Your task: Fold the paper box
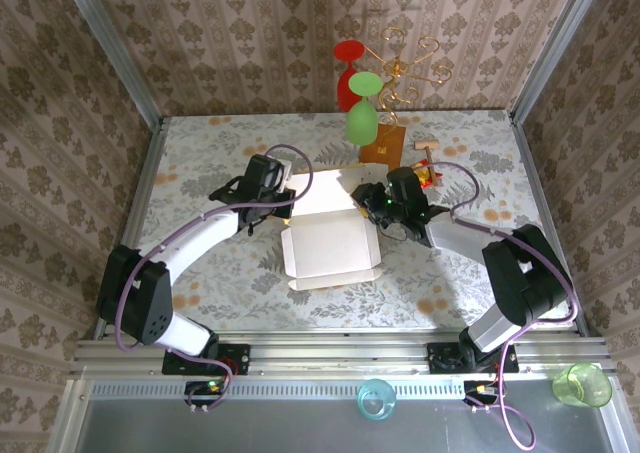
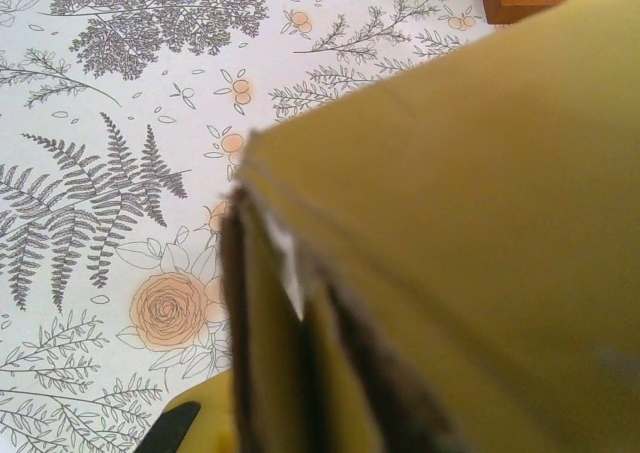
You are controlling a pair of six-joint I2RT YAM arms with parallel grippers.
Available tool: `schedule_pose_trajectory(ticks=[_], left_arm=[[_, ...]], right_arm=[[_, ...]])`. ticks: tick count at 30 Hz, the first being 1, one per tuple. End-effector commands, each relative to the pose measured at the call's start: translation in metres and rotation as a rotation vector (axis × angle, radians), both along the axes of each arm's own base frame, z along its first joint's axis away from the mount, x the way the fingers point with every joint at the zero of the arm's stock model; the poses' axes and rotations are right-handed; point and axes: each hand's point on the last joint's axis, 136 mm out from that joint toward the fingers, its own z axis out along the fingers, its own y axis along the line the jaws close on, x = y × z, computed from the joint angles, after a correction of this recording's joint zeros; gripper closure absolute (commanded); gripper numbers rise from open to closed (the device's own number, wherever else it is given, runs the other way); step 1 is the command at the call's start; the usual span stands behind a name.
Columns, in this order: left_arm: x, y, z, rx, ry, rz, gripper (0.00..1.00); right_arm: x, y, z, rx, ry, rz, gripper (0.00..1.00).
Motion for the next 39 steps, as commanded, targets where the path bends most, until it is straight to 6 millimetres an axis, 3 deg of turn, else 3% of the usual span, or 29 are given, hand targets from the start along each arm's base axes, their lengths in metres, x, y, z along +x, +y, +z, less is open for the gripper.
schedule_pose_trajectory(ticks=[1,5,6,9,13,16,20,27,36,39], left_arm=[[0.01,-0.003,0.013,-0.024,-0.026,-0.011,1.0],[0.015,0.004,0.016,-0.026,-0.039,-0.034,1.0],[0.017,0.006,0.017,-0.03,-0.042,-0.044,1.0],[0.021,0.006,0.024,-0.035,-0.064,-0.095,1.0],[0.024,0.004,0.034,-0.053,-0.098,-0.197,1.0],[0.023,0.003,0.038,-0.062,-0.117,-0.258,1.0],[0.022,0.002,0.041,-0.093,-0.108,-0.321,1.0],[0.025,0.0,0.039,-0.122,-0.108,-0.34,1.0],[0.024,-0.003,0.035,-0.144,-0.093,-0.345,1.0],[0.023,-0.003,0.035,-0.142,-0.091,-0.35,1.0]], right_arm=[[-0.006,0.002,0.036,-0.112,-0.093,0.122,0.6],[-0.012,-0.02,0.079,-0.169,-0.26,0.171,0.56],[-0.015,-0.028,0.095,-0.176,-0.319,0.176,0.55],[-0.018,-0.06,0.118,-0.233,-0.412,0.146,0.55],[-0.01,-0.112,0.128,-0.262,-0.476,0.036,0.62],[-0.005,-0.131,0.13,-0.316,-0.543,0.039,0.7],[-0.003,-0.132,0.112,-0.399,-0.59,0.166,0.73],[-0.007,-0.108,0.073,-0.361,-0.614,0.366,0.75],[-0.019,-0.078,0.053,-0.418,-0.642,0.51,0.7],[-0.018,-0.073,0.057,-0.401,-0.667,0.516,0.7]])
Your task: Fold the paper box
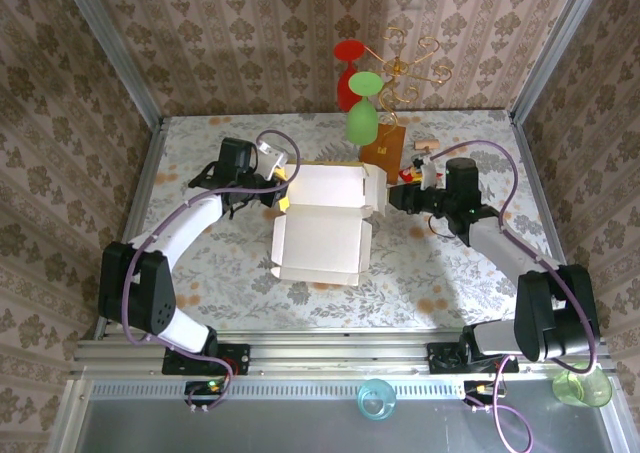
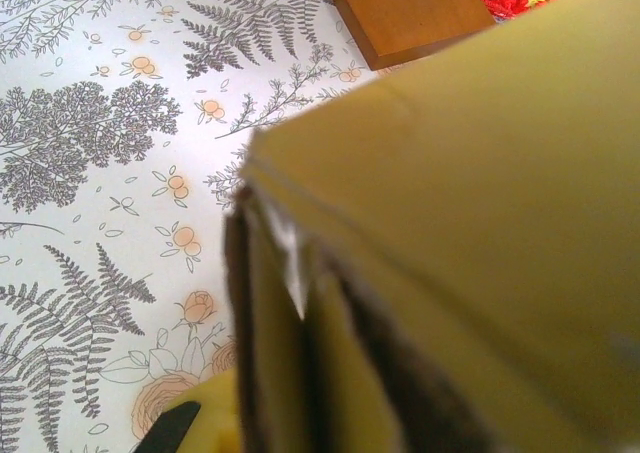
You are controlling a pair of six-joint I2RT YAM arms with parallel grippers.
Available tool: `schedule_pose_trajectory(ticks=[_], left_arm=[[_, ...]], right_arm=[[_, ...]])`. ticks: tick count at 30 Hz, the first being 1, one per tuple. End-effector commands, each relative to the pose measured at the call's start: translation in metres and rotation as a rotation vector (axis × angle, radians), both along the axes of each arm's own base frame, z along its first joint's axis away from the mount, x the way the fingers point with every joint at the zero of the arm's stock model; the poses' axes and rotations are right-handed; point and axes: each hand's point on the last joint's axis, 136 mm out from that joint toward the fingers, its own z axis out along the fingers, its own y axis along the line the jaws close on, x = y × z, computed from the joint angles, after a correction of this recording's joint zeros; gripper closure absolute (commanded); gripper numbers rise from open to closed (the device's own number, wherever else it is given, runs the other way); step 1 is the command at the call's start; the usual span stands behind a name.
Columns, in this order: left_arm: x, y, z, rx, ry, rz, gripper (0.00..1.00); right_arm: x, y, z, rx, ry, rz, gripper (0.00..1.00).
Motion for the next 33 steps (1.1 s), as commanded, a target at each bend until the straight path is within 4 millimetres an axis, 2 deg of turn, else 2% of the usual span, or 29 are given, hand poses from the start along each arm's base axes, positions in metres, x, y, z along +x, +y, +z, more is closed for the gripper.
schedule_pose_trajectory(ticks=[1,7,15,19,26,33], left_arm=[[0.002,-0.005,0.006,-0.023,-0.02,-0.033,1.0],[0.004,-0.005,0.004,-0.02,-0.016,-0.031,1.0],[0.005,-0.006,0.004,-0.024,-0.013,-0.036,1.0],[0.005,-0.007,0.004,-0.025,-0.011,-0.036,1.0],[0.007,-0.007,0.004,-0.023,-0.01,-0.032,1.0],[0.002,-0.011,0.004,-0.019,-0.015,-0.048,1.0]], right_arm=[[0.001,0.007,0.006,-0.003,-0.059,0.058,0.7],[-0.013,0.027,0.014,-0.037,-0.094,0.153,0.7],[-0.01,0.031,0.028,-0.053,-0.131,0.16,0.7],[-0.014,0.043,0.036,-0.08,-0.154,0.215,0.7],[-0.023,0.053,0.034,-0.156,-0.167,0.263,0.69],[-0.012,0.053,0.027,-0.192,-0.169,0.238,0.66]])
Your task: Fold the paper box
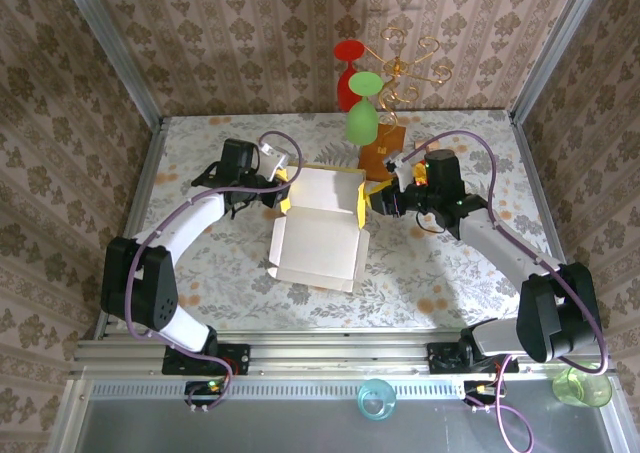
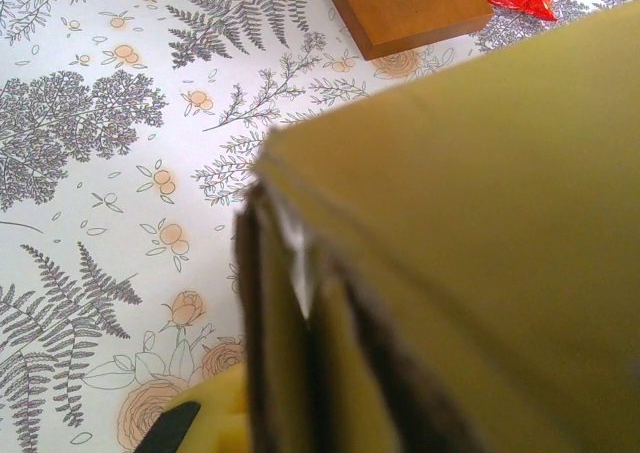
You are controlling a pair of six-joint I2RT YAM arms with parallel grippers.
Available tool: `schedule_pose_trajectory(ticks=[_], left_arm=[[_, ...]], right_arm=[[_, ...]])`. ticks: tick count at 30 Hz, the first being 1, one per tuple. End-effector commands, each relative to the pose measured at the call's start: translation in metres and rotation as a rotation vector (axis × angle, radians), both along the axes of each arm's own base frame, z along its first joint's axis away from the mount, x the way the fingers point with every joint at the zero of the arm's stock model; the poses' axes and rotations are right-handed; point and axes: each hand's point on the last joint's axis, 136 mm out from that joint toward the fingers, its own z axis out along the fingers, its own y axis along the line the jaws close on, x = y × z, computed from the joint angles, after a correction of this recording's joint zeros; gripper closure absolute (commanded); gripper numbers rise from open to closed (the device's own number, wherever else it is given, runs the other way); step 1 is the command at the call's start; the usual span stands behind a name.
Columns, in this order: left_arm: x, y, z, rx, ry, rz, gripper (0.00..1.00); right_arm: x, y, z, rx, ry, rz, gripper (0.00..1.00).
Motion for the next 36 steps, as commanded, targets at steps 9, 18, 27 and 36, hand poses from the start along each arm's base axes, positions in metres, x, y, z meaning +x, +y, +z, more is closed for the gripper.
schedule_pose_trajectory(ticks=[9,18,27,36], left_arm=[[0.003,-0.006,0.013,-0.008,-0.032,-0.025,1.0],[0.005,-0.006,0.013,-0.006,-0.03,-0.02,1.0],[0.007,-0.005,0.013,0.006,-0.033,-0.011,1.0],[0.005,-0.009,0.015,0.003,-0.04,-0.029,1.0]], right_arm=[[-0.003,0.014,0.014,-0.036,-0.04,0.062,0.63],[-0.014,0.022,0.012,-0.037,-0.008,0.101,0.62],[-0.027,0.018,0.008,-0.06,0.015,0.121,0.7],[-0.012,0.011,0.005,-0.109,-0.02,0.077,0.7]])
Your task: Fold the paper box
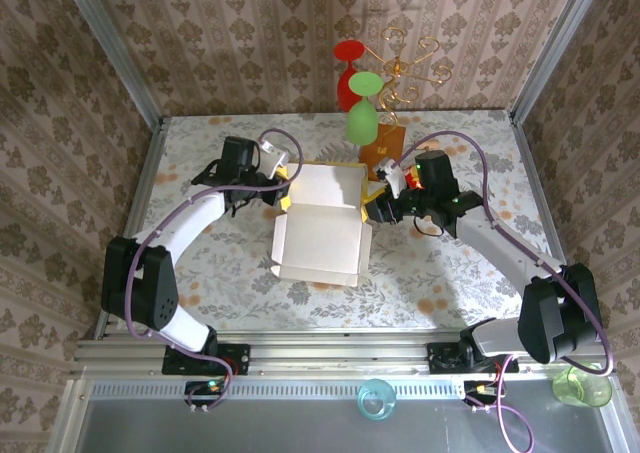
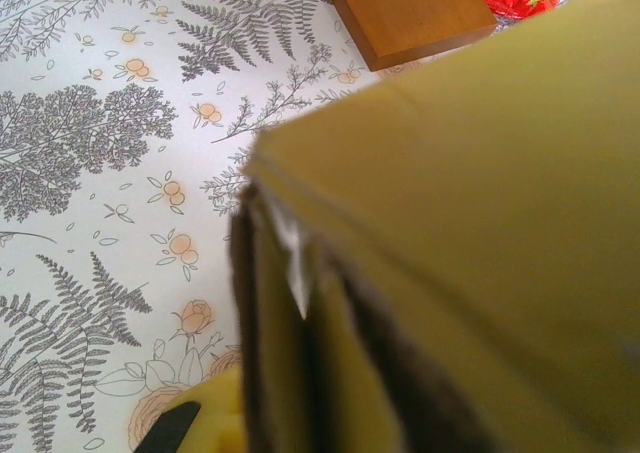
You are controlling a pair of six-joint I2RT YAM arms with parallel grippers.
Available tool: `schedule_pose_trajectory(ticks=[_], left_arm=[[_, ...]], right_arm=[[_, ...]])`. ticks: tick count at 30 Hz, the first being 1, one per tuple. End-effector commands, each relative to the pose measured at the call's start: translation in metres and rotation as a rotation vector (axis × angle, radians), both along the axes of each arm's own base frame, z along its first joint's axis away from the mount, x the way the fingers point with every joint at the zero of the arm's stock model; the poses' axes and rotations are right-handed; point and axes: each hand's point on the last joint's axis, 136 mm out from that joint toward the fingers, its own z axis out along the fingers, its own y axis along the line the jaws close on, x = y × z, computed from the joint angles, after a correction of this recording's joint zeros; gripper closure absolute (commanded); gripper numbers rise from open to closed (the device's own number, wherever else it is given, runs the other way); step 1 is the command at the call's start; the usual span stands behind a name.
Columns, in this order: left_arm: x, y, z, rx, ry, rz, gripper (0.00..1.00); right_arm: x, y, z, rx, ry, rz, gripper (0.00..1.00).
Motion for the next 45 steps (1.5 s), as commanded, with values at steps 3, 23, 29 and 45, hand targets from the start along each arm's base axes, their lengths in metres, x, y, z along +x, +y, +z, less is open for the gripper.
schedule_pose_trajectory(ticks=[3,23,29,45], left_arm=[[-0.001,-0.009,0.009,-0.004,-0.028,-0.038,1.0],[-0.01,-0.005,0.01,-0.004,-0.04,-0.027,1.0],[-0.013,-0.006,0.01,-0.006,-0.039,-0.03,1.0],[-0.017,-0.003,0.01,0.003,-0.042,-0.028,1.0]], right_arm=[[0.022,0.003,0.011,-0.024,-0.055,-0.01,0.68],[0.075,-0.004,0.02,-0.064,-0.152,-0.164,0.62],[0.077,0.002,0.02,-0.031,-0.135,-0.155,0.68],[0.09,-0.016,0.031,-0.023,-0.172,-0.214,0.6]])
